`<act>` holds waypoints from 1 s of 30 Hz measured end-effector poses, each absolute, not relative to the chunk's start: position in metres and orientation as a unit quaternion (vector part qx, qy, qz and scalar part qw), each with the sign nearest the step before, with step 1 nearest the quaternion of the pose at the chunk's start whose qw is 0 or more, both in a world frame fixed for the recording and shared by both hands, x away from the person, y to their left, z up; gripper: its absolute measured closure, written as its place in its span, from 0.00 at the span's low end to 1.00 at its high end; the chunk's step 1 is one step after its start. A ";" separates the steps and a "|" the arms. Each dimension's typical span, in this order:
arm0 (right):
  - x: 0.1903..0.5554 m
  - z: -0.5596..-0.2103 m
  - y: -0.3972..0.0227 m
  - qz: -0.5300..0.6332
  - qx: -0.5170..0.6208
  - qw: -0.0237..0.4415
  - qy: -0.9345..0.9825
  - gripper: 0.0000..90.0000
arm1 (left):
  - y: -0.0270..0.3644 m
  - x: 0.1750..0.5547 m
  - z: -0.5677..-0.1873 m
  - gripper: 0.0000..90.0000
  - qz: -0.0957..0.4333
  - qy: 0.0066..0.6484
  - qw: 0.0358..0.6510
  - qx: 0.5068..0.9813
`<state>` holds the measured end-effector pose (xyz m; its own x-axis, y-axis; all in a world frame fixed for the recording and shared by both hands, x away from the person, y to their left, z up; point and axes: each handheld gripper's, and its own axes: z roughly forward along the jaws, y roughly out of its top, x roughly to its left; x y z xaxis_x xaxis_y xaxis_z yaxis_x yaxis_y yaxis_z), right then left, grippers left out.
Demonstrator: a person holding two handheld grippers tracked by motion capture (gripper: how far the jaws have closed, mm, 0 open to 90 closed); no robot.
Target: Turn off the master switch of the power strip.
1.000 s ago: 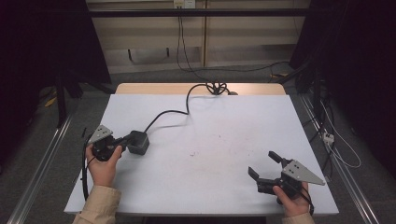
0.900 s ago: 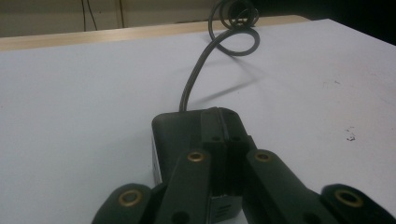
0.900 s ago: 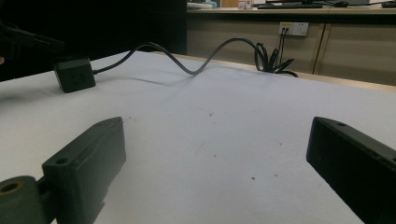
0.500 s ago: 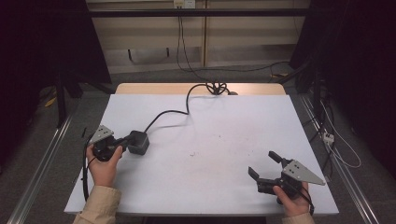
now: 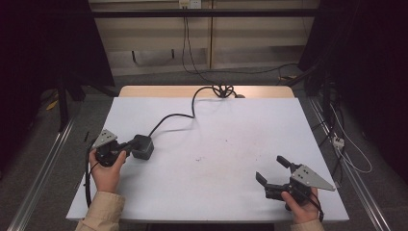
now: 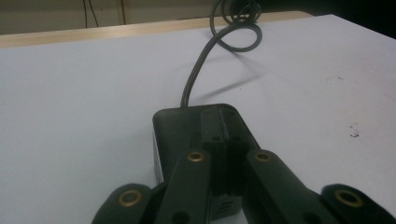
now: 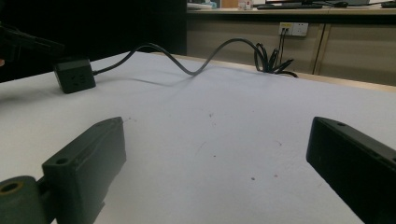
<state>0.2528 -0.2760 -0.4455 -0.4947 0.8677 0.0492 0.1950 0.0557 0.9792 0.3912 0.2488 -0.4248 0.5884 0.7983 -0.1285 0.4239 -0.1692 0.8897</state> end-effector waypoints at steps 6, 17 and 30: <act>0.253 -0.445 -0.276 0.558 0.401 0.302 0.661 0.05 | 0.249 0.392 -0.425 1.00 0.191 0.409 0.491 0.745; 0.253 -0.445 -0.276 0.558 0.400 0.303 0.661 0.05 | 0.248 0.392 -0.426 1.00 0.191 0.412 0.488 0.745; 0.253 -0.445 -0.276 0.558 0.400 0.302 0.661 0.05 | 0.248 0.392 -0.427 1.00 0.193 0.413 0.486 0.745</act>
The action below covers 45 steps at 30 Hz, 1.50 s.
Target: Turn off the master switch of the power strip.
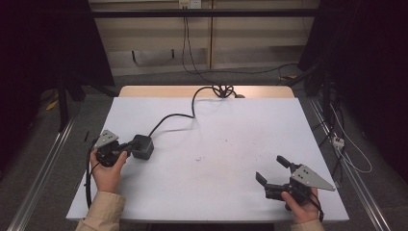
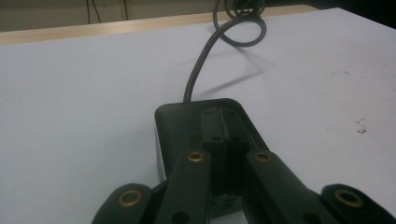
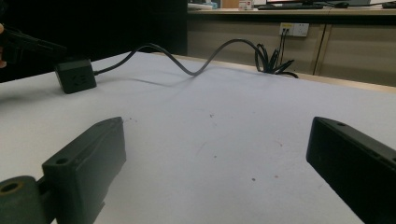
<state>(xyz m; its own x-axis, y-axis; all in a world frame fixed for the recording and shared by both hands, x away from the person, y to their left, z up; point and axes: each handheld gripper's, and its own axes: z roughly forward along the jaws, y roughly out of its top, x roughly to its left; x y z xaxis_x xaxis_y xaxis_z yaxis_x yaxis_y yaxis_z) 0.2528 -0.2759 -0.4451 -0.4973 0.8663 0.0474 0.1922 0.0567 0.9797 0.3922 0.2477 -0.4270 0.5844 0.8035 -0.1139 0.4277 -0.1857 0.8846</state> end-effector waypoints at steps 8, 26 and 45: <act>0.253 -0.445 -0.276 0.558 0.400 0.302 0.661 0.05 | 0.248 0.392 -0.427 1.00 0.193 0.414 0.487 0.745; 0.253 -0.445 -0.275 0.558 0.400 0.301 0.662 0.05 | 0.247 0.392 -0.428 1.00 0.200 0.411 0.481 0.748; 0.253 -0.445 -0.274 0.560 0.399 0.301 0.661 0.05 | 0.245 0.390 -0.428 1.00 0.211 0.408 0.473 0.752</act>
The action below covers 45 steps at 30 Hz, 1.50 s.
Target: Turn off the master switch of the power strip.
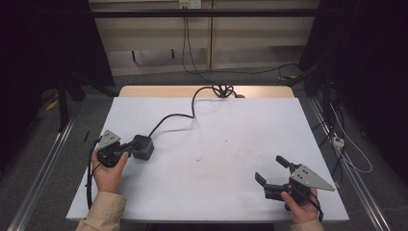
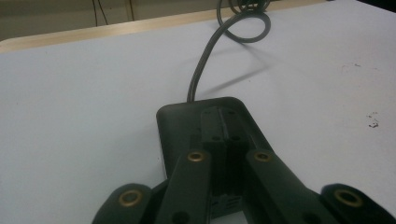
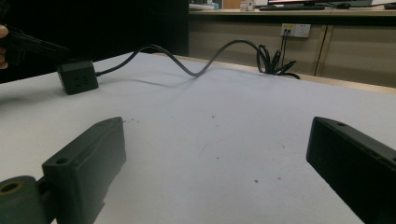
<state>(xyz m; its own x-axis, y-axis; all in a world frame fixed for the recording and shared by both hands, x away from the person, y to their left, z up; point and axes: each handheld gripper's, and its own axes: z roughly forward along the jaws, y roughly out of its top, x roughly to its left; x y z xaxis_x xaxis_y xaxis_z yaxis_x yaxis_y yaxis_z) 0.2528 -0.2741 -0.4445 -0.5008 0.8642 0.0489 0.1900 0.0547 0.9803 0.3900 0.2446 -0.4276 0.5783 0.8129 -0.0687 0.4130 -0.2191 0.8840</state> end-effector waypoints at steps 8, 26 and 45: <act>0.253 -0.444 -0.274 0.561 0.401 0.299 0.659 0.05 | 0.243 0.389 -0.428 1.00 0.214 0.410 0.472 0.751; 0.253 -0.444 -0.276 0.562 0.401 0.300 0.658 0.05 | 0.244 0.389 -0.428 1.00 0.214 0.413 0.473 0.748; 0.253 -0.444 -0.275 0.562 0.400 0.300 0.659 0.05 | 0.242 0.388 -0.428 1.00 0.217 0.414 0.470 0.749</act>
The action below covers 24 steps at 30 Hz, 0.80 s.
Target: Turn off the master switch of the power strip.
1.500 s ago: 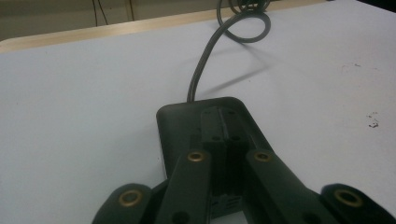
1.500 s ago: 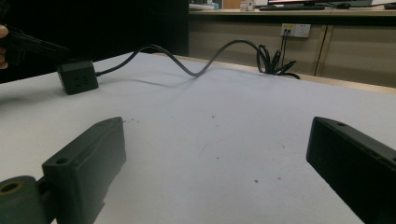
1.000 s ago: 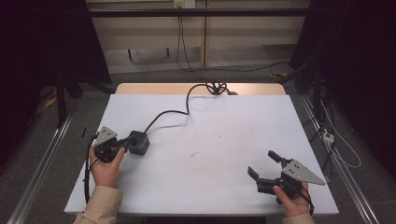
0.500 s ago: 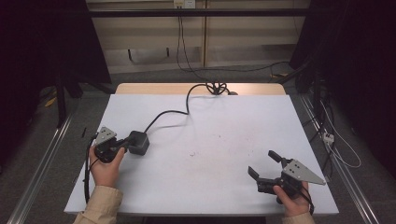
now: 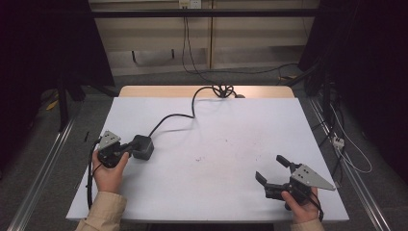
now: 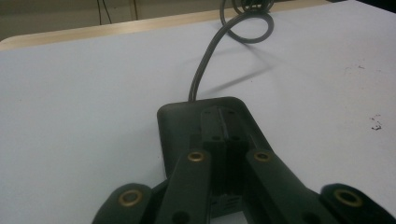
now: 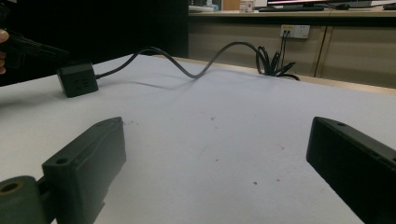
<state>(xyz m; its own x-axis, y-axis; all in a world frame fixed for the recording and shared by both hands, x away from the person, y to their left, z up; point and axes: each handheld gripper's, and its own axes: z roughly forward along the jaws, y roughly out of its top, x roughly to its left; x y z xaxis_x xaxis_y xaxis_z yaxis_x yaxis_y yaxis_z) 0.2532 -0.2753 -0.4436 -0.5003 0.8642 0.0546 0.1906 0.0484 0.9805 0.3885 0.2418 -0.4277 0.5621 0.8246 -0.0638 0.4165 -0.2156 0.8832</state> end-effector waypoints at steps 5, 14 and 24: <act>0.253 -0.443 -0.275 0.563 0.399 0.300 0.659 0.05 | 0.242 0.389 -0.427 1.00 0.216 0.416 0.468 0.749; 0.253 -0.443 -0.275 0.562 0.400 0.300 0.659 0.05 | 0.240 0.388 -0.427 1.00 0.220 0.416 0.462 0.752; 0.253 -0.443 -0.275 0.563 0.398 0.301 0.659 0.05 | 0.241 0.389 -0.428 1.00 0.217 0.416 0.464 0.752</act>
<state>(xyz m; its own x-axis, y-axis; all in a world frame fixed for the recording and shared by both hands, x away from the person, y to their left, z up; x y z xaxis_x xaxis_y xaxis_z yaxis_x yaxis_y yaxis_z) 0.2532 -0.2752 -0.4430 -0.5018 0.8634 0.0525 0.1864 0.0486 0.9813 0.3885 0.2415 -0.4275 0.5603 0.8261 -0.0602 0.4243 -0.2238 0.8774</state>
